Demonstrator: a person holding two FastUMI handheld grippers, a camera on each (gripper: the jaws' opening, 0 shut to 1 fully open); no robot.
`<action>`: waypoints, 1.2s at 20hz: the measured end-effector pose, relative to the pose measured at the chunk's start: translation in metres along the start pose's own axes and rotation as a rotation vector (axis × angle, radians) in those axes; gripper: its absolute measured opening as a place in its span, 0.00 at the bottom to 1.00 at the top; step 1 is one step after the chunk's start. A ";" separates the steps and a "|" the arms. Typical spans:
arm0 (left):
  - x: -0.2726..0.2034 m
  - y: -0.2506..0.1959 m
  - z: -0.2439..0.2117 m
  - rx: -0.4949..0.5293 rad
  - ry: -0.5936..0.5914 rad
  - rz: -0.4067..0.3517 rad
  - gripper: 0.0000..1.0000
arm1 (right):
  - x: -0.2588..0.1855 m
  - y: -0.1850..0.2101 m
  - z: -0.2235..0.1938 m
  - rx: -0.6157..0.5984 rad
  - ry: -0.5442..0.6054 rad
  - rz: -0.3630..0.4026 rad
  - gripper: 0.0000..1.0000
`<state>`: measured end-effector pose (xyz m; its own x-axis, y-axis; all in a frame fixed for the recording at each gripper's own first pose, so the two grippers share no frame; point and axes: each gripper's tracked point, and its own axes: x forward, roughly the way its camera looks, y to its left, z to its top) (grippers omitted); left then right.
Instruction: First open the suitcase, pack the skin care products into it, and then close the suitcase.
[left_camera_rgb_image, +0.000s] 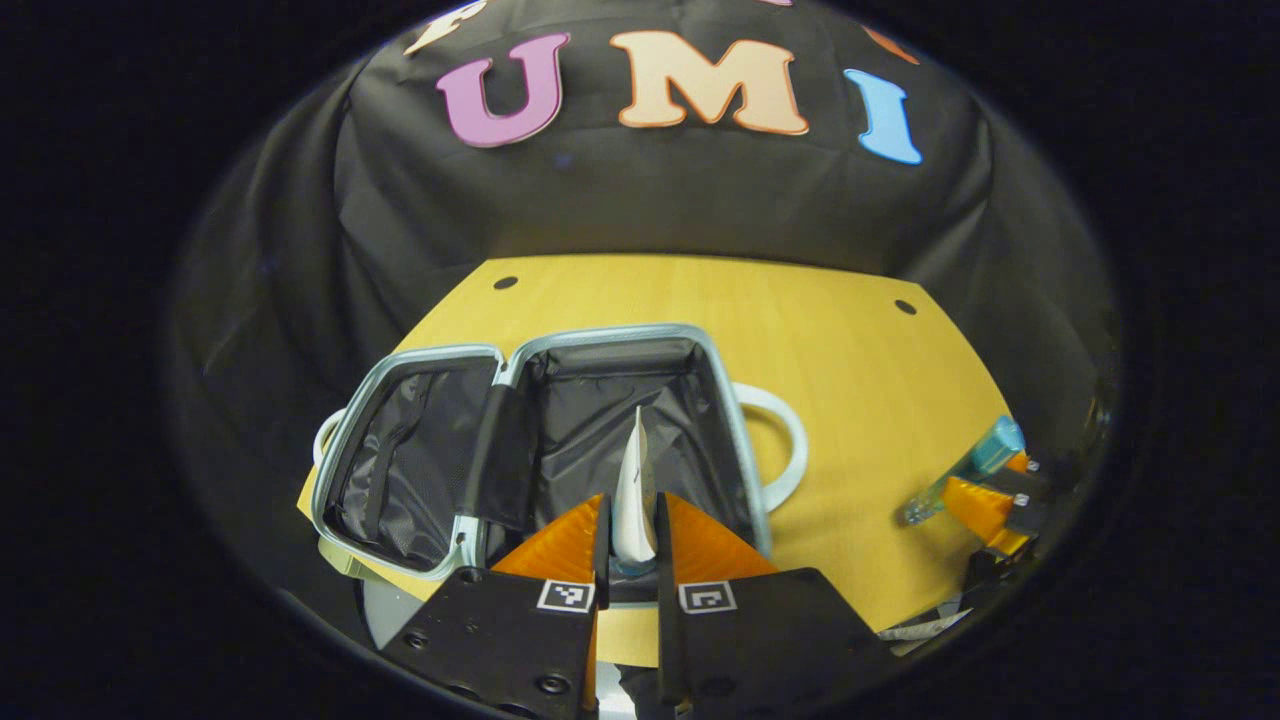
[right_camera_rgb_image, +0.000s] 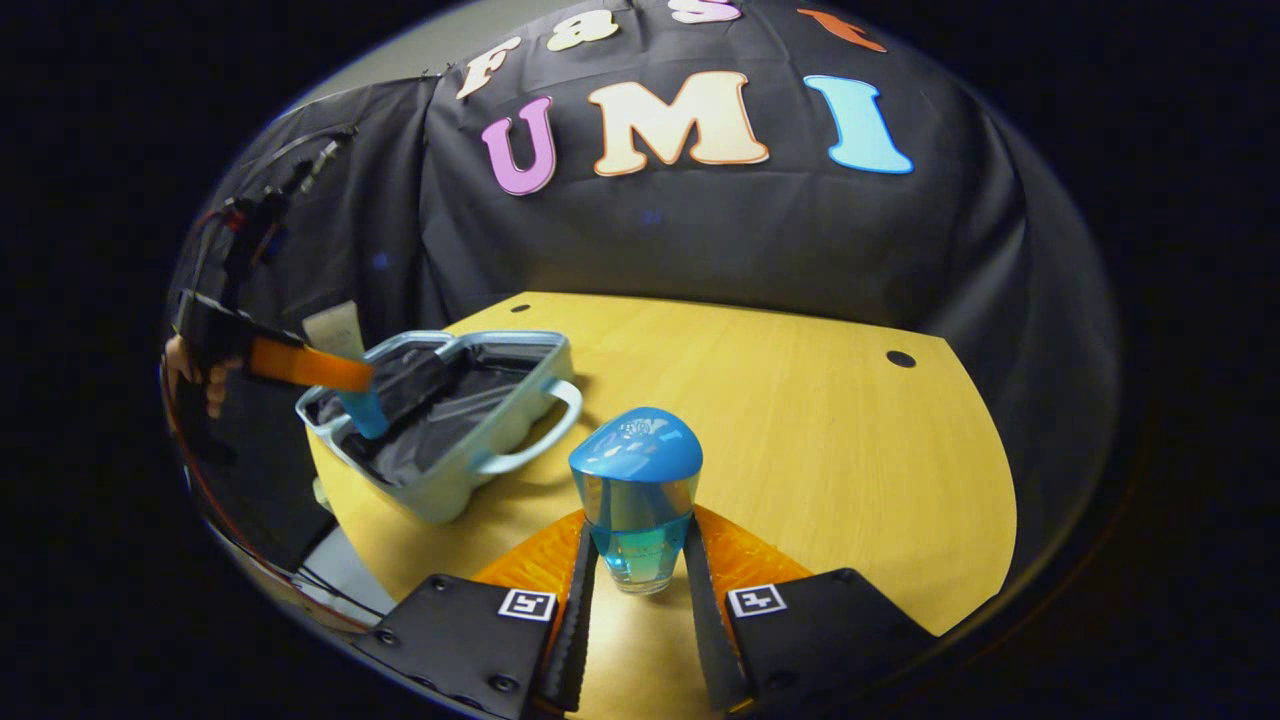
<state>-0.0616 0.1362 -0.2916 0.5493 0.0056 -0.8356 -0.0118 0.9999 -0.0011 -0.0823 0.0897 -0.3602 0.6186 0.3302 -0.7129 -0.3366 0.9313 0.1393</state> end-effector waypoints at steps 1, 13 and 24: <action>0.007 0.006 -0.003 -0.009 0.027 -0.006 0.16 | 0.001 0.011 0.010 0.008 -0.001 0.011 0.48; 0.082 0.038 -0.025 -0.021 0.203 -0.126 0.17 | 0.034 0.136 0.066 0.104 0.066 0.152 0.48; 0.085 0.028 0.011 -0.019 0.108 -0.317 0.86 | 0.094 0.174 0.035 0.163 0.193 0.088 0.48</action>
<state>-0.0063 0.1648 -0.3568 0.4363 -0.3075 -0.8456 0.1293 0.9515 -0.2793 -0.0577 0.2882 -0.3792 0.4398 0.3904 -0.8088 -0.2547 0.9178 0.3045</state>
